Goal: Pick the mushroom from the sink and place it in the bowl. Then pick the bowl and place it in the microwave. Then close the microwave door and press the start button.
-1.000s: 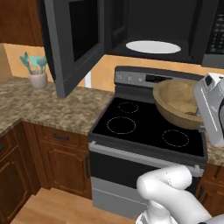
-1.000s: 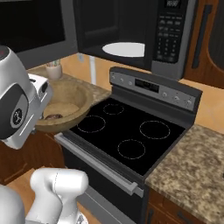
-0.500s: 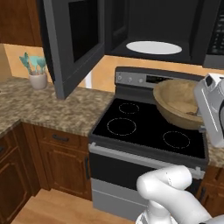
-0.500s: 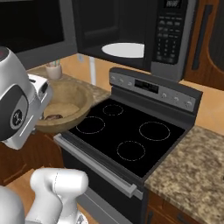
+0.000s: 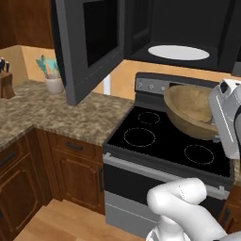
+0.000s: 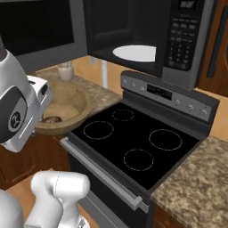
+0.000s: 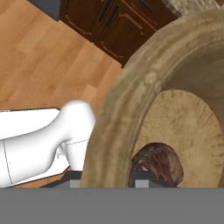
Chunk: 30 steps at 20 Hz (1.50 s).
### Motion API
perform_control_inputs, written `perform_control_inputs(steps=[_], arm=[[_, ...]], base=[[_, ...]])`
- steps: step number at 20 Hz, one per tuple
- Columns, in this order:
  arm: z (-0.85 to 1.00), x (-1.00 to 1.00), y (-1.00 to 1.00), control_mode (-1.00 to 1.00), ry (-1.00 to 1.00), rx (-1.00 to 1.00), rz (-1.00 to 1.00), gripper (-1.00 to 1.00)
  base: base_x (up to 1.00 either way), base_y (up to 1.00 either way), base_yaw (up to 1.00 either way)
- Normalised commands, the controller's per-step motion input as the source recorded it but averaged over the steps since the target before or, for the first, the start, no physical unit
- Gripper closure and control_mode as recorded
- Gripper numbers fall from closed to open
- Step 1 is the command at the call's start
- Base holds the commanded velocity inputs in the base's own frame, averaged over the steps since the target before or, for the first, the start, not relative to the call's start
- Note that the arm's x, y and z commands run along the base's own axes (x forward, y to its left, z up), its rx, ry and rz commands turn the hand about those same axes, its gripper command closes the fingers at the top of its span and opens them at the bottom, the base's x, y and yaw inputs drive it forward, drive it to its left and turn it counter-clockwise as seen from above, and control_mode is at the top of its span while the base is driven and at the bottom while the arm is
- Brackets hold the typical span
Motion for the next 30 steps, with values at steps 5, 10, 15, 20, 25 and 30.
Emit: perform_control_inputs(steps=[5,10,15,20,25,30], arm=[[0.00,0.00,0.00,1.00,0.00,0.00,0.00,1.00],[0.00,0.00,0.00,1.00,0.00,0.00,0.00,1.00],[0.00,0.00,0.00,1.00,0.00,0.00,0.00,1.00],[0.00,0.00,0.00,1.00,0.00,0.00,0.00,1.00],[0.13,0.11,-0.08,-1.00,-0.03,0.00,0.00,1.00],[0.61,-0.30,0.15,-1.00,-0.15,-0.10,0.00,1.00]], base=[[0.05,-0.43,0.15],[-0.04,-0.73,0.02],[0.01,-0.04,0.00],[0.27,-0.11,0.00],[0.00,0.00,0.00],[0.00,0.00,0.00]])
